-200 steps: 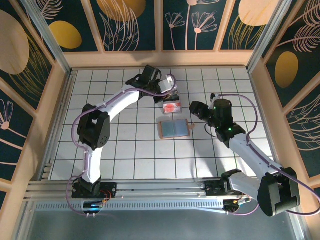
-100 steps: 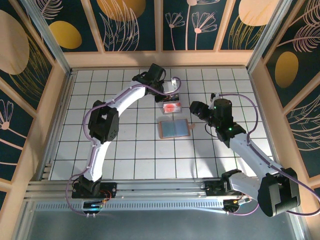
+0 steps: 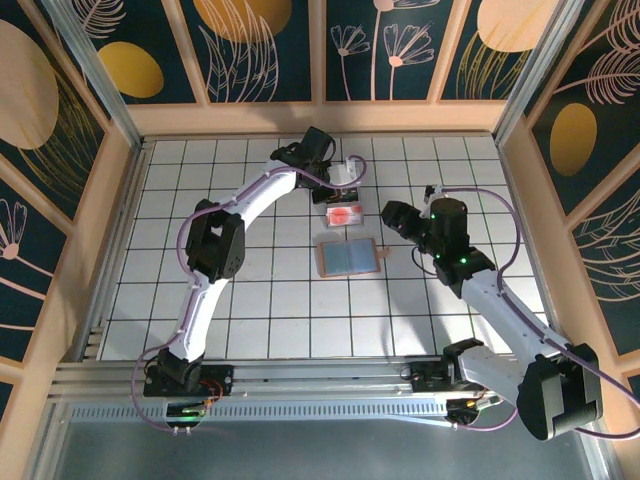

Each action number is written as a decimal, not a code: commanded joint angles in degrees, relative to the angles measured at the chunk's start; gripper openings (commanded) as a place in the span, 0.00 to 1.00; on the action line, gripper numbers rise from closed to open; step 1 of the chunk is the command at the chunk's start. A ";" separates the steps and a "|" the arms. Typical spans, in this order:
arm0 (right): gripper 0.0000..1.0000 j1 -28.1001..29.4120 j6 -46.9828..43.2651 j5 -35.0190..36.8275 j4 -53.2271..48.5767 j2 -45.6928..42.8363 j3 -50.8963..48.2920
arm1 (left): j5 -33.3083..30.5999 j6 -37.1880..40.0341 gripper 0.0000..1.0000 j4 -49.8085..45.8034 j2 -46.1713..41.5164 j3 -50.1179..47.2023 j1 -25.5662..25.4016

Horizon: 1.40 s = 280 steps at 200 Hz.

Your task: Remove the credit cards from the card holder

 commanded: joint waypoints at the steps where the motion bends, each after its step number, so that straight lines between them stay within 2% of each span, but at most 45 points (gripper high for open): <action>1: 0.64 0.07 -0.26 1.12 0.17 -1.28 0.05 | -1.04 1.66 0.00 -1.95 1.76 2.00 0.39; 24: 0.64 0.03 -0.13 0.89 0.54 -1.07 -0.02 | -0.95 1.45 0.00 -2.04 1.97 2.06 0.39; 40: 0.64 0.03 -0.04 0.59 0.94 -0.82 0.06 | -1.19 1.14 0.13 -2.08 2.26 2.08 0.43; 125: 0.64 0.03 0.05 -0.03 1.43 -0.48 -0.11 | 0.61 -0.93 0.15 -3.44 1.49 4.63 0.37; 197: 0.61 0.04 -0.13 -0.12 0.92 -0.09 -0.32 | 2.26 -6.18 0.19 -3.09 -5.93 2.97 0.40; 239: 0.59 0.14 -0.11 -0.47 0.72 0.53 -0.30 | -4.03 -14.51 0.23 9.27 -16.42 -10.08 0.43; 244: 0.59 0.13 -0.10 -0.45 0.64 0.59 -0.30 | -4.62 -15.37 0.31 10.87 -17.98 -12.24 0.41; 252: 0.59 0.20 -0.14 -0.47 0.63 0.76 -0.38 | -5.21 -16.65 0.33 13.50 -20.68 -15.66 0.42; 255: 0.59 0.20 -0.13 -0.52 0.56 0.80 -0.46 | -5.44 -17.06 0.38 14.54 -21.80 -17.13 0.38; 280: 0.59 0.38 0.07 -1.38 1.04 1.47 -0.55 | -7.13 -21.58 0.53 23.88 -31.34 -29.94 0.40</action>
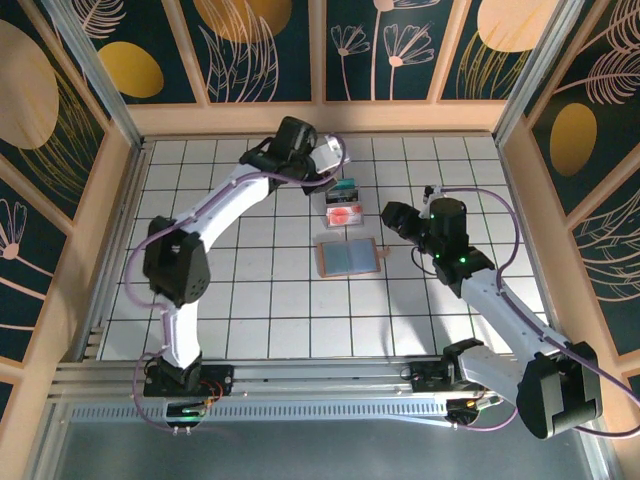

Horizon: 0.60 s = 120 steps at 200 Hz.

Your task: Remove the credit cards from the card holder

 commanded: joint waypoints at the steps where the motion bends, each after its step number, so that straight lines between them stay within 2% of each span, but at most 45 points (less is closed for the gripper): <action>1: 0.59 0.42 0.02 -0.93 1.02 0.86 -0.54 | -2.79 -6.84 0.54 11.45 -8.05 -9.78 0.36; 7: 0.59 0.60 0.00 -0.96 1.08 1.08 -0.45 | -3.45 -8.29 0.54 14.01 -10.39 -13.49 0.36; 24: 0.59 1.13 -0.08 -0.81 0.88 2.11 -0.12 | -6.27 -13.37 0.74 21.05 -16.54 -21.47 0.35; 52: 0.58 3.20 -0.76 1.13 -0.42 4.20 1.14 | -12.15 -21.69 0.98 28.79 -24.32 -31.79 0.42; 81: 0.58 6.87 -2.03 3.96 -2.99 7.22 3.56 | -17.17 -31.49 0.99 31.19 -29.30 -37.82 0.43; 120: 0.57 13.28 -3.46 8.33 -6.88 13.05 7.33 | -19.25 -45.51 0.99 34.38 -34.61 -46.75 0.39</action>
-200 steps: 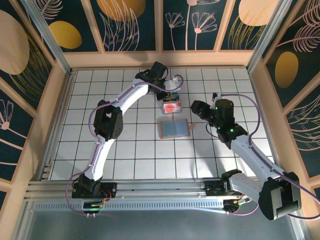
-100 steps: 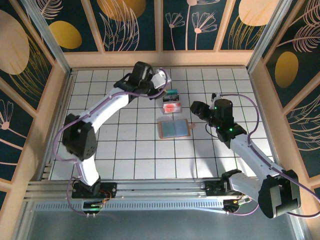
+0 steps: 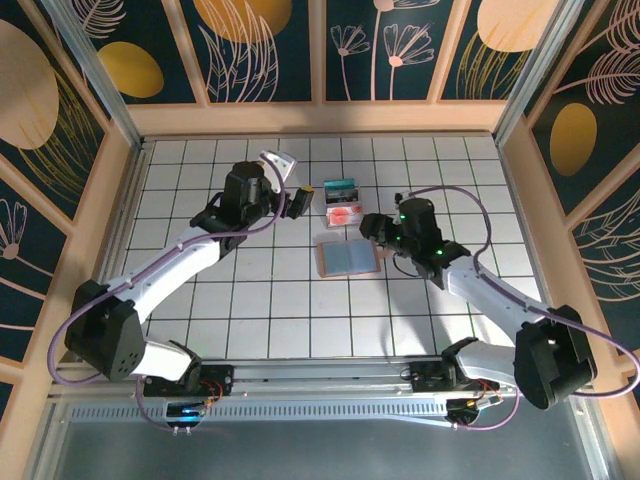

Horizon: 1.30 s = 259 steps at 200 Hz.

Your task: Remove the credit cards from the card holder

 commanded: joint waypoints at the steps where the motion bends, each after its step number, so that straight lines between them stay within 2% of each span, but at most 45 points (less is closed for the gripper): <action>1: 0.57 3.52 -2.00 4.85 -3.40 3.19 3.70 | -3.56 -13.50 0.99 5.34 -3.62 -5.71 0.37; 38: 0.56 8.50 -2.59 7.97 -7.03 9.23 7.57 | -11.73 -25.53 0.99 10.57 -9.37 -15.53 0.36; 82: 0.52 14.06 -4.17 12.09 -13.96 18.34 13.93 | -15.23 -33.97 0.99 13.38 -12.04 -22.09 0.35; 124: 0.49 18.34 -6.01 15.49 -19.53 25.57 18.99 | -18.00 -37.23 0.99 12.84 -11.69 -24.31 0.41; 164: 0.48 19.79 -6.60 16.62 -21.60 30.33 21.80 | -20.76 -39.88 0.99 12.98 -11.18 -25.14 0.40; 259: 0.58 20.86 -6.50 17.64 -21.87 33.34 21.96 | -20.69 -40.62 0.99 11.90 -8.70 -24.94 0.35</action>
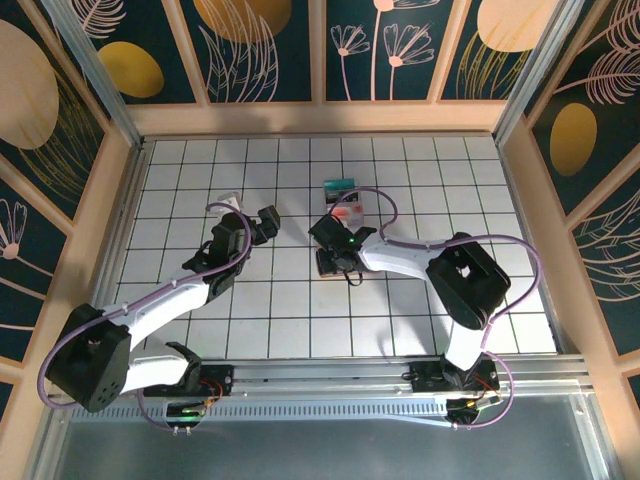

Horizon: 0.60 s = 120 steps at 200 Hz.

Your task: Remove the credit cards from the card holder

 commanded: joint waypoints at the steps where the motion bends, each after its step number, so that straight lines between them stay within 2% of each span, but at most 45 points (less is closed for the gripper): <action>1: 0.58 0.52 -0.52 1.25 -0.77 0.97 0.67 | -0.81 -1.01 0.99 1.05 0.30 -0.31 0.39; 71: 0.60 0.52 -0.56 0.45 -0.06 2.97 -0.16 | 0.15 -0.92 0.99 0.81 1.40 0.20 0.38; 120: 0.50 0.25 -0.48 -0.55 0.50 3.08 -0.67 | 0.85 -0.90 0.99 0.47 2.60 1.03 0.35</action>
